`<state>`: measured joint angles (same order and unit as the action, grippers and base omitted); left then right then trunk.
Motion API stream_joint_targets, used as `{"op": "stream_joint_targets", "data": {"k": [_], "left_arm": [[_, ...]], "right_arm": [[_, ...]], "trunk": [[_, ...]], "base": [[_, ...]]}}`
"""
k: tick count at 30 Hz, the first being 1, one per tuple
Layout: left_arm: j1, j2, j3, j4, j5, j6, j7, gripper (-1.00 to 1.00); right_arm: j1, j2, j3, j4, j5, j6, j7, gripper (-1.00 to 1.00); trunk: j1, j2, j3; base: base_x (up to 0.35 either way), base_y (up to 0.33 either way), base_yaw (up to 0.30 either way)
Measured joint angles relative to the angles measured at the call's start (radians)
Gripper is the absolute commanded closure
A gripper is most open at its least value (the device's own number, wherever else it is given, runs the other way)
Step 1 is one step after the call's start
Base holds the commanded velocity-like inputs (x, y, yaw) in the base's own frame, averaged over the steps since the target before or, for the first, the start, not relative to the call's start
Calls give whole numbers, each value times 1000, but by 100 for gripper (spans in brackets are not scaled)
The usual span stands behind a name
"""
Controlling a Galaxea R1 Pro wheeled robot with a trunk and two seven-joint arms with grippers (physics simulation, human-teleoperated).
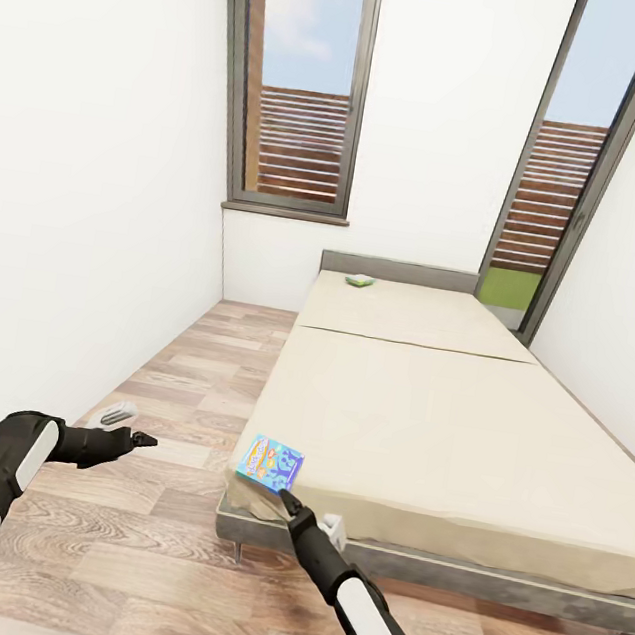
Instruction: Put all the toys in the child's room - the three board games (two on the bed and one on the table), the two jigsaw puzzles on the table, and the tennis ball on the table - inside the toy box on the table in the child's room.
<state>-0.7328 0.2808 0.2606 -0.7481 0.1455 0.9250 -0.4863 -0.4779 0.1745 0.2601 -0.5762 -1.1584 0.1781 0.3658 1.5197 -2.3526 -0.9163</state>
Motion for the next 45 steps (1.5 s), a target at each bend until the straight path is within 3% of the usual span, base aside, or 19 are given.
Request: {"op": "stream_joint_targets", "data": {"k": [8, 26, 35, 45], "left_arm": [[0, 0, 0, 0, 0, 0, 0, -100], [0, -1, 0, 0, -2, 0, 0, -100], [0, -2, 0, 0, -4, -1, -1, -100], [0, -2, 0, 0, -3, -2, 0, -100]], "right_arm": [[0, 0, 4, 22, 10, -55, 11, -100], [0, 0, 8, 30, 21, -67, 104, -100], [0, 0, 30, 30, 72, -66, 108, -100], [0, 0, 39, 30, 84, -65, 108, -100]], "trunk": [[0, 0, 0], [0, 0, 0], [0, 0, 0], [0, 0, 0]], "base": [[0, 0, 0], [0, 0, 0], [25, 59, 0], [34, 54, 0]]}}
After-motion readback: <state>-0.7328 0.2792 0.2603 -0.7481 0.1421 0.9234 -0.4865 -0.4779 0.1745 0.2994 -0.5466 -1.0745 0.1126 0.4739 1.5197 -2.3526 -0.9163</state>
